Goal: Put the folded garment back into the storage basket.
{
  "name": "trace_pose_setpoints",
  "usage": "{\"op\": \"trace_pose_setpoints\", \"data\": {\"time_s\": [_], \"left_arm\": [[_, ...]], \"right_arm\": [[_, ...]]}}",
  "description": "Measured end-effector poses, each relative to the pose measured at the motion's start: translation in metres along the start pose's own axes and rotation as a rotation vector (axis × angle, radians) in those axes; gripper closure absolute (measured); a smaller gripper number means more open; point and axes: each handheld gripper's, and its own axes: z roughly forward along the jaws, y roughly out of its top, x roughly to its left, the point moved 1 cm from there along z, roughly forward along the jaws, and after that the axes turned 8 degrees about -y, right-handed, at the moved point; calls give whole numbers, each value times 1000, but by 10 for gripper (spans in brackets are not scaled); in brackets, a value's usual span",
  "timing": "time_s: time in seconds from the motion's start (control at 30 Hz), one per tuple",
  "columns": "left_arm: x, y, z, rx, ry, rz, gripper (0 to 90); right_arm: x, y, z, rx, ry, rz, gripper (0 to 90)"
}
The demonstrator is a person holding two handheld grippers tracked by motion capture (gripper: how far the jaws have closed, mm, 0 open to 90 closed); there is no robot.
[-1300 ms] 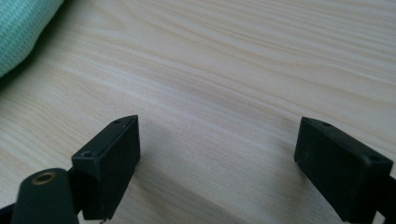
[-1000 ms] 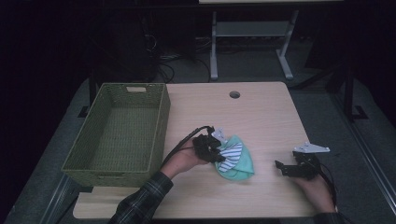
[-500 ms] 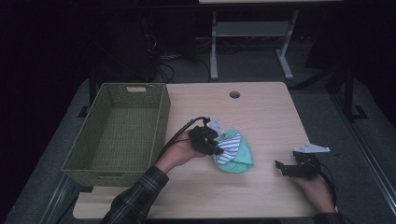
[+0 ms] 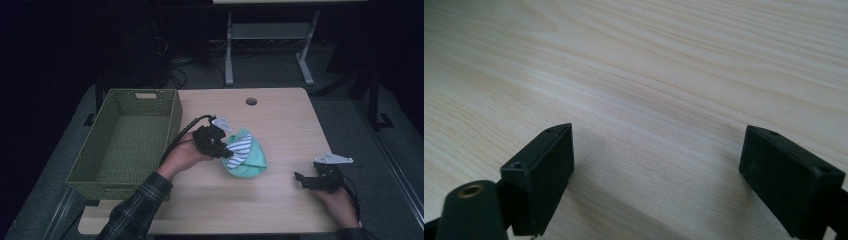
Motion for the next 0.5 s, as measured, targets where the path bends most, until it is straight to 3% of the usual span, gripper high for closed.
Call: {"op": "trace_pose_setpoints", "data": {"time_s": [0.43, 0.5], "left_arm": [[9, -8, -42, -25, 69, -39, 750], [11, -10, -50, -11, 80, -33, 750]], "right_arm": [[0, 0, 0, 0, 0, 0, 141], [0, 0, 0, 0, 0, 0, 140]]}}
